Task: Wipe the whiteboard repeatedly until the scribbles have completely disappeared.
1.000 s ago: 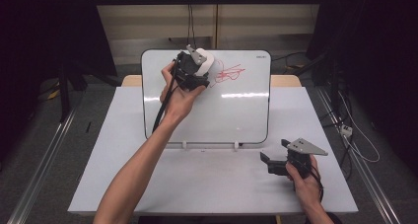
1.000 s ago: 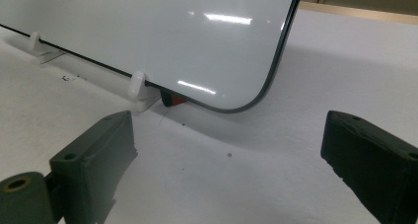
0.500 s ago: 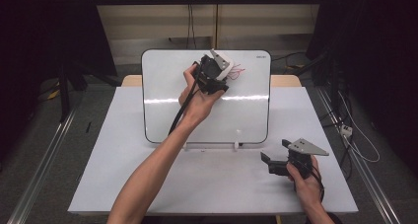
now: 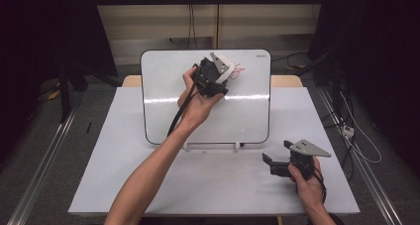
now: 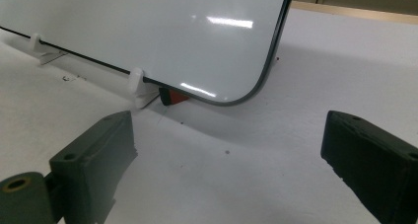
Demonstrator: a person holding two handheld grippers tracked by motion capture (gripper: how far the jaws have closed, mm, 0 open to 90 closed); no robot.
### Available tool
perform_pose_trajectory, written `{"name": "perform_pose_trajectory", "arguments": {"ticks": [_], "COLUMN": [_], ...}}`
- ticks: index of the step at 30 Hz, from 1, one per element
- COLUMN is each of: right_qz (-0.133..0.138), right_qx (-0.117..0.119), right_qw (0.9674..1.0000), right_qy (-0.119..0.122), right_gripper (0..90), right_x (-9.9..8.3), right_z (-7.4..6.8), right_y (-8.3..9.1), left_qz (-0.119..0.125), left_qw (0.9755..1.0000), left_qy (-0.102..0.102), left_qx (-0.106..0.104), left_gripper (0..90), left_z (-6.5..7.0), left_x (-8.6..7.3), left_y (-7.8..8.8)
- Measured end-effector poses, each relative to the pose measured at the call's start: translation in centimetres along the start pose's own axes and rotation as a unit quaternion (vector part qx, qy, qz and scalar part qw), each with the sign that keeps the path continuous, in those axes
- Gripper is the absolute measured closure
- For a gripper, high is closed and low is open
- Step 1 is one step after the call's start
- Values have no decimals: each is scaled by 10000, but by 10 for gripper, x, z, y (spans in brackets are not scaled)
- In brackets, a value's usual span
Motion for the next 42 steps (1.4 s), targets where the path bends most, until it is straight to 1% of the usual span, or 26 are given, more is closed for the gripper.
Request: {"name": "perform_pose_trajectory", "arguments": {"ticks": [3,5,7,11,13,15,18,22,24,29,32,39,42], "right_qz": [4,-8,2,2,0,3,-5,1,-8,1,0,7,18], "right_qx": [10,-1,8,14,10,14,27,29,18,30,22,23,24], "right_qw": [10000,10000,10000,10000,10000,10000,10000,10000,10000,10000,10000,10000,10000], "right_qy": [6,6,13,14,5,5,22,13,15,18,19,0,27], "right_gripper": [59,59,59,59,59,59,59,59,59,59,59,59,59], "right_x": [0,0,0,0,0,0,0,0,1,0,0,0,0], "right_z": [0,0,0,-1,0,-1,-1,-1,-1,-1,-1,0,-1], "right_y": [0,0,-1,-1,-1,-1,-1,-2,-2,-2,-1,0,1], "left_qz": [-14,-13,-23,-53,-43,-46,-27,-6,-3,-17,-14,38,8], "left_qw": [10000,9999,9997,9998,9997,9997,9996,9998,9999,10000,9999,9999,9999], "left_qy": [41,135,227,161,221,198,232,182,136,-60,-126,-101,-119], "left_qx": [60,87,62,145,132,151,140,86,55,-14,-19,-107,-62], "left_gripper": [310,310,310,309,309,308,308,307,307,306,306,306,309], "left_z": [-7,-12,-15,-10,-10,-9,-9,-4,1,19,25,22,18], "left_x": [-1,-1,-1,3,5,6,7,9,11,17,20,18,16], "left_y": [3,4,3,0,-1,-1,-2,-3,-5,-10,-12,-10,-8]}}
Point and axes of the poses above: each handheld gripper's, and its own axes: y roughly backward along the jaws, x roughly out of its top, z roughly to its right, the point moved 2 cm from there along -y, roughly forward along the jaws, and after that the axes turned 4 degrees about -y, right-handed, at the moved point
